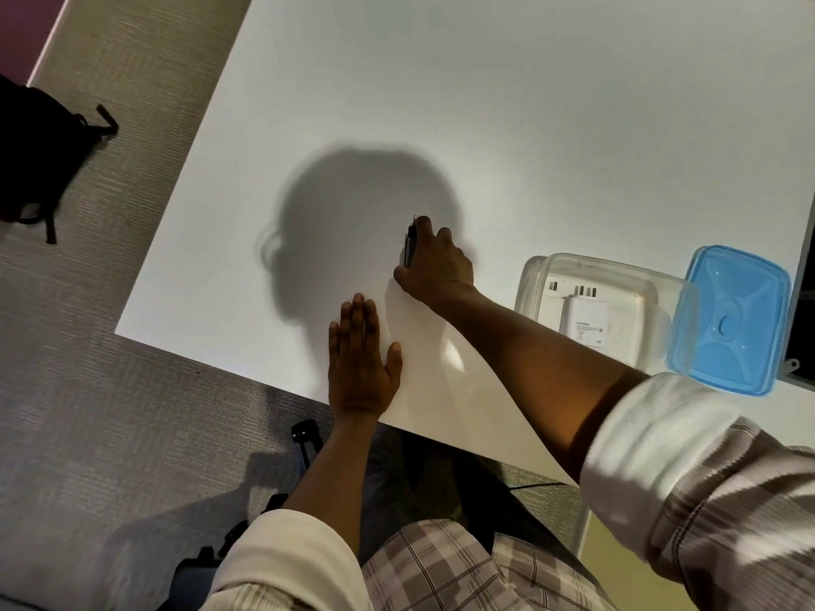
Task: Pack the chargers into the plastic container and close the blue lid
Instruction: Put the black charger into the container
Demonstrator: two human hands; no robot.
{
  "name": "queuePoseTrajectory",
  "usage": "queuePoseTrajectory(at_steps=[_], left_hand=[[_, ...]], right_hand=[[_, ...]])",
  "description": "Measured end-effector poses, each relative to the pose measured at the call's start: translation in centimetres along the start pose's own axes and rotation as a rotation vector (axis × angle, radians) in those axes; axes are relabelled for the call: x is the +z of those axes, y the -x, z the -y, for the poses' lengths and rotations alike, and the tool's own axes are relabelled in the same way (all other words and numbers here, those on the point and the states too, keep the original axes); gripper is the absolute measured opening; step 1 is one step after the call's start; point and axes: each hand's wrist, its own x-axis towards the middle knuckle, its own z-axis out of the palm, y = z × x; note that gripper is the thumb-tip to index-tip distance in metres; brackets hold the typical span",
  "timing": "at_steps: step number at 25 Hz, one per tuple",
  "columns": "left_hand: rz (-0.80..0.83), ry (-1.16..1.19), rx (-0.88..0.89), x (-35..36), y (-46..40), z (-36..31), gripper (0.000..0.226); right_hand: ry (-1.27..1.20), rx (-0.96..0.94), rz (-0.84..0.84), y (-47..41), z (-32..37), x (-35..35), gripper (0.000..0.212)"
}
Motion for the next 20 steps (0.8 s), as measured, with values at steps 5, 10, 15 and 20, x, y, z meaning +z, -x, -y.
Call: queuePoseTrajectory(at_steps=[5,10,15,20], left_hand=[[0.005,-0.004,0.002,-0.2,0.1,0.0,0.073],[0.004,-0.003,0.008,-0.3,0.1,-0.2,0.074],[0.015,-0.012,0.004,-0.3,0.1,-0.2,0.074],[0.015,-0.018,0.002,-0.2,0.1,-0.1,0.074]], right_hand=[[-0.033,-0.028,0.026,1.1,-1.0,-0.4,0.06],[-0.097,-0.043,-0.009,3.5,-3.1,-2.8,0.052],[-0.221,-0.102,-0.19,7.3,-5.3,-7.0,0.055],[-0.245,0.036,-0.302,11.4,-11.3,-10.9,0.061]])
